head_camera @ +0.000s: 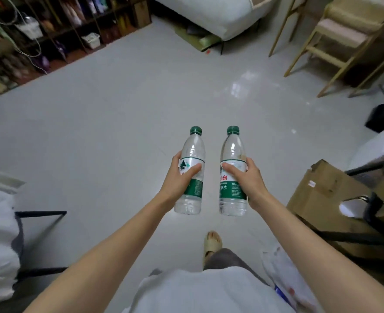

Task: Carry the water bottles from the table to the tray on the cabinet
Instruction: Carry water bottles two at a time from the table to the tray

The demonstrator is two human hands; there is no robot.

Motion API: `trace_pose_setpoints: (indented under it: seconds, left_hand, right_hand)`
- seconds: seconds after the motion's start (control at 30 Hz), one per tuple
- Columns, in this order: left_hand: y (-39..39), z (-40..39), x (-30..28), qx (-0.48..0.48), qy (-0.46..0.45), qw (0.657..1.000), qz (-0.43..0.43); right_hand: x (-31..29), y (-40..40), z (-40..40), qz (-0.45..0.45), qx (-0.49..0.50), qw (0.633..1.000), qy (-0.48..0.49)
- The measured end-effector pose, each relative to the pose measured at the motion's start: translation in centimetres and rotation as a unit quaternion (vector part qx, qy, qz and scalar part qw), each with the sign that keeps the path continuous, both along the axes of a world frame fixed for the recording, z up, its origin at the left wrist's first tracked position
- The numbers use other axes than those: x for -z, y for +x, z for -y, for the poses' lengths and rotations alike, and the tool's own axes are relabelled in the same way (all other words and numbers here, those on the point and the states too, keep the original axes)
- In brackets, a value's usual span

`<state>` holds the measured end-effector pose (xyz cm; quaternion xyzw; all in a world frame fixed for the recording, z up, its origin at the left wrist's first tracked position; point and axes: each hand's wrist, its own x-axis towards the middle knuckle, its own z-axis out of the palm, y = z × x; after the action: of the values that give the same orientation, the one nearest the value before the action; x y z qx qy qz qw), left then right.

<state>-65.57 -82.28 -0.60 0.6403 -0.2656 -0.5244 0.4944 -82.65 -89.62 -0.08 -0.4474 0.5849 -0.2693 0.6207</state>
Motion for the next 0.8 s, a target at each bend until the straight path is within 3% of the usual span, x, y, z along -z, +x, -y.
trace_pose_setpoints:
  seconds: [0.37,0.8]
  left_hand:
    - [14.4,26.1,0.2,-0.096,-0.019,0.995,0.023]
    - [39.4,56.0,-1.2,-0.105,-0.012,0.994,0.029]
  right_hand:
    - [-0.5,16.2,29.4,-0.007,-0.105,0.994,0.006]
    - [-1.9,41.0,59.1,0.013,-0.104,0.994,0.015]
